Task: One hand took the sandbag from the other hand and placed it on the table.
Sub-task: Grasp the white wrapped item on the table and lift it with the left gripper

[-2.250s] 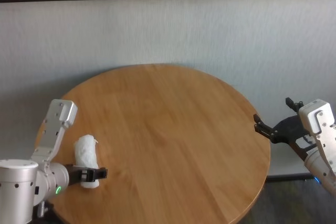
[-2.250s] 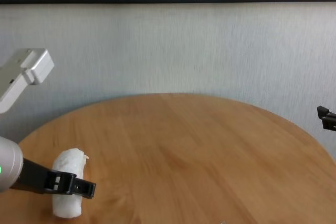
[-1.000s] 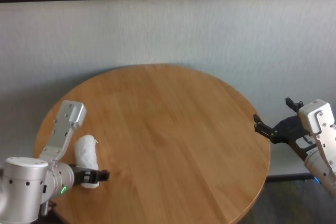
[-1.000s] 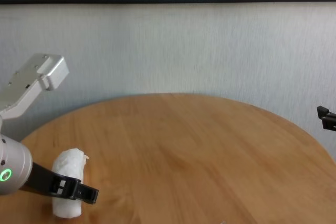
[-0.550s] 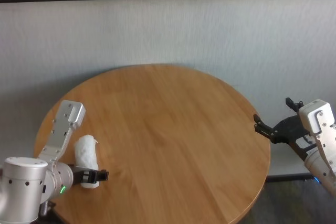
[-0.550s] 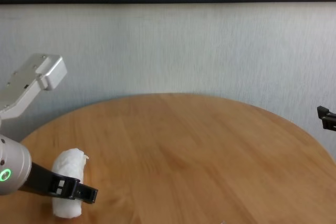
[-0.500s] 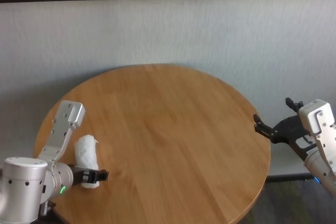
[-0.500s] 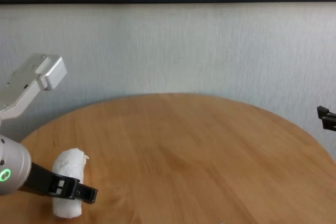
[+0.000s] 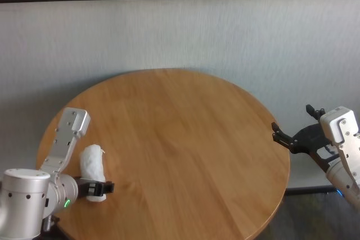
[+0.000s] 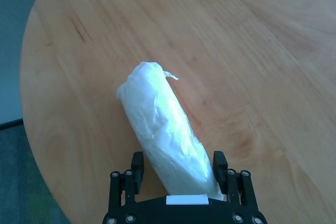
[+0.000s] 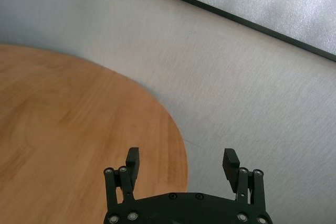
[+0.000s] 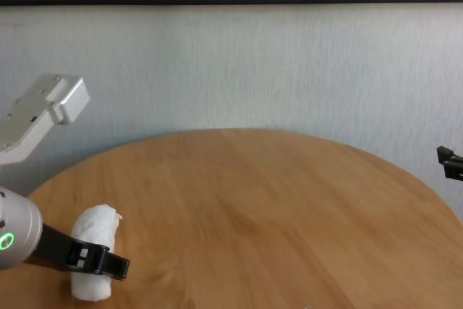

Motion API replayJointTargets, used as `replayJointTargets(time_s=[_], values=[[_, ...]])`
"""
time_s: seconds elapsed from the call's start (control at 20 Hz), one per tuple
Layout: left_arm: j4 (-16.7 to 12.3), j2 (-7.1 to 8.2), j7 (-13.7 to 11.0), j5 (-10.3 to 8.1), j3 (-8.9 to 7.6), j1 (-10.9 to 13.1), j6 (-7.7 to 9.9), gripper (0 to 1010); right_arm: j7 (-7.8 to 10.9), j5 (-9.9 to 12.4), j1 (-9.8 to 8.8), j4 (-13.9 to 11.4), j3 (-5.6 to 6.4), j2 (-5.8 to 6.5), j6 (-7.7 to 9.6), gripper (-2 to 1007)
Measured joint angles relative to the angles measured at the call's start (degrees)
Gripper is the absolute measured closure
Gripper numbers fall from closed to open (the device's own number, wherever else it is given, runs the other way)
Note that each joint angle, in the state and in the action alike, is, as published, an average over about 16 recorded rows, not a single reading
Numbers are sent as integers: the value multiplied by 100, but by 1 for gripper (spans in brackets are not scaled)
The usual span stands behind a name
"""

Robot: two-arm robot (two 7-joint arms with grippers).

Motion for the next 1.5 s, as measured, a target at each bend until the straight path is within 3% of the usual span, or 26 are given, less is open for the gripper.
replayJointTargets(time_s=[0.7,1.5], values=[[-6,-16,17,-20,-26,12,-5,450,0,0,0,0,0,0,0,4],[-9,-21,22,-27,-34,17,-9,579,0,0,0,0,0,0,0,4]])
